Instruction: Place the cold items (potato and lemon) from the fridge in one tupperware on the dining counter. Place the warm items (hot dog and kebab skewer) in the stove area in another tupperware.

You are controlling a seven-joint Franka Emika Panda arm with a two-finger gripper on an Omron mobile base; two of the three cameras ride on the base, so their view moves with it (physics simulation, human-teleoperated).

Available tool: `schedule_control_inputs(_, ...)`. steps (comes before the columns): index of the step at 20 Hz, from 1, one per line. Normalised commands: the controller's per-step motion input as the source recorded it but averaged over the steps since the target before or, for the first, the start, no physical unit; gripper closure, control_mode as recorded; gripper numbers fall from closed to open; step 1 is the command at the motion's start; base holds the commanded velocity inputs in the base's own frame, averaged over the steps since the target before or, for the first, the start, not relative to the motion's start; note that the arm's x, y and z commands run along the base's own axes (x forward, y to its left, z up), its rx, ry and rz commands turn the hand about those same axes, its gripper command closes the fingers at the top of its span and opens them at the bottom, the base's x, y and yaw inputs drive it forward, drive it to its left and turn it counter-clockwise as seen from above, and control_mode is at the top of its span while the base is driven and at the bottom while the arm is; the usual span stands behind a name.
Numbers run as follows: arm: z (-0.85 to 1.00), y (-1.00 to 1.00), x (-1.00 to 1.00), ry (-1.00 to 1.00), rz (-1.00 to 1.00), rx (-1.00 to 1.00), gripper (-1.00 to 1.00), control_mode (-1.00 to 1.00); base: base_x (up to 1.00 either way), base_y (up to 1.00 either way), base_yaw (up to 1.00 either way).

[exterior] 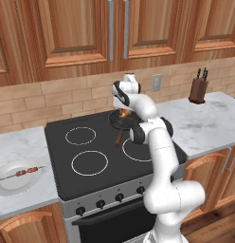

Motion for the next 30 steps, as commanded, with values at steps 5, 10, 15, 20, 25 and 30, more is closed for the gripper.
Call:
schedule_control_inputs(5,-0.1,-0.06,-0.43,-0.13,0.0,-0.01,1.0,-1.0,0.0,0.0,0.0)
schedule_control_inputs(10,-0.01,-0.18,-0.32,-0.04,-0.01,0.05,1.0,-1.0,0.0,0.0,0.0)
schedule_control_inputs(15,-0.04,-0.01,-0.37,0.0,-0.03,0.0,1.0,-1.0,0.0,0.0,0.0)
schedule_control_inputs(20,-0.16,-0.42,-0.49,-0.01,-0.18,0.0,1.0,-1.0,0.0,0.0,0.0)
schedule_control_inputs(25,0.0,-0.31,-0.87,-0.12,-0.2,0.07,1.0,-1.0,0.0,0.0,0.0)
schedule_control_inputs(30,-0.09,-0.34,-0.98,-0.13,-0.23,0.08,1.0,-1.0,0.0,0.0,0.0)
